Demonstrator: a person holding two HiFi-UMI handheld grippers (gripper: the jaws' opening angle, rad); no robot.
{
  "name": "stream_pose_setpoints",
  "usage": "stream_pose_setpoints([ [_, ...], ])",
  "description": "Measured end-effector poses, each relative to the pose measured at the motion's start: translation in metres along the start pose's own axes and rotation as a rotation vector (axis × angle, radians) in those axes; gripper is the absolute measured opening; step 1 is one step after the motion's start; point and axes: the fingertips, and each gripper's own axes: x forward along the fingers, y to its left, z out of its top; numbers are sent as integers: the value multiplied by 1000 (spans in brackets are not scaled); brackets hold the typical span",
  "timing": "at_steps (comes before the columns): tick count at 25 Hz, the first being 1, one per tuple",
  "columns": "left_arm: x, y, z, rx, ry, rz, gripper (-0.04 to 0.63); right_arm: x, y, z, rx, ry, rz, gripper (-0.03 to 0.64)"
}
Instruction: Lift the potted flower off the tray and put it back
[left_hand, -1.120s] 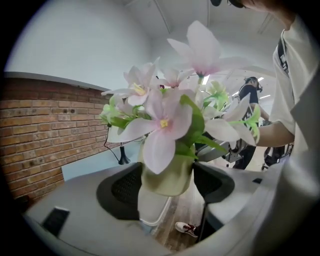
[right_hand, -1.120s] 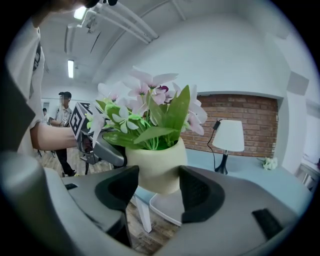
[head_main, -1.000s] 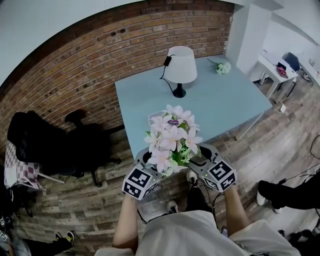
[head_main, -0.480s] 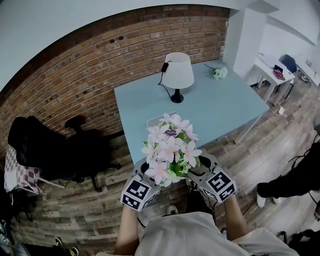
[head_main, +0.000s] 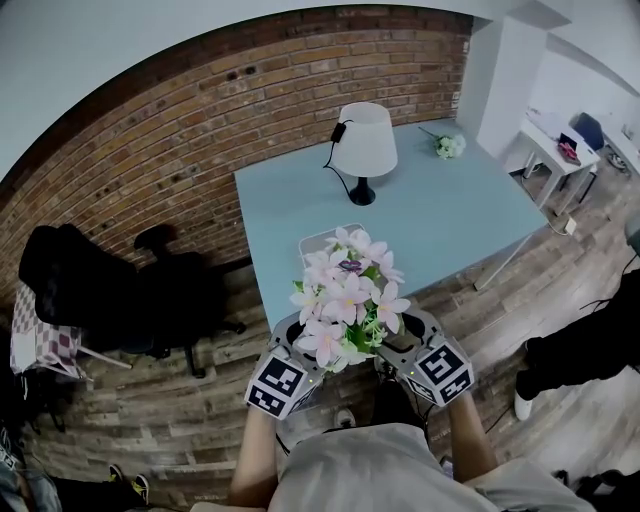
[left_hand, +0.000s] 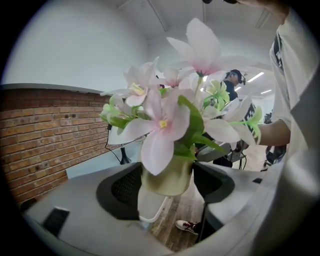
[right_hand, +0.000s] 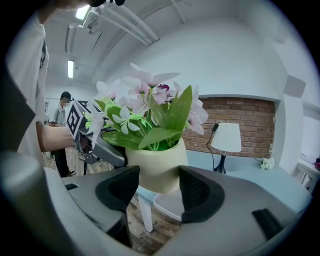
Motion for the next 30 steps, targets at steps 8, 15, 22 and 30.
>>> stream_pose_setpoints([
  [8, 30, 14, -12, 5, 15, 8, 350, 18, -26, -16, -13, 3, 2, 262],
  [15, 72, 49, -23, -16, 67, 30, 350, 57, -67, -28, -8, 42, 34, 262],
  [22, 112, 81, -53, -34, 121, 61, 350, 102, -100, -57, -6, 88, 68, 262],
  [30, 153, 105, -91, -81, 181, 88, 350, 141, -129, -95, 20, 142, 119, 262],
])
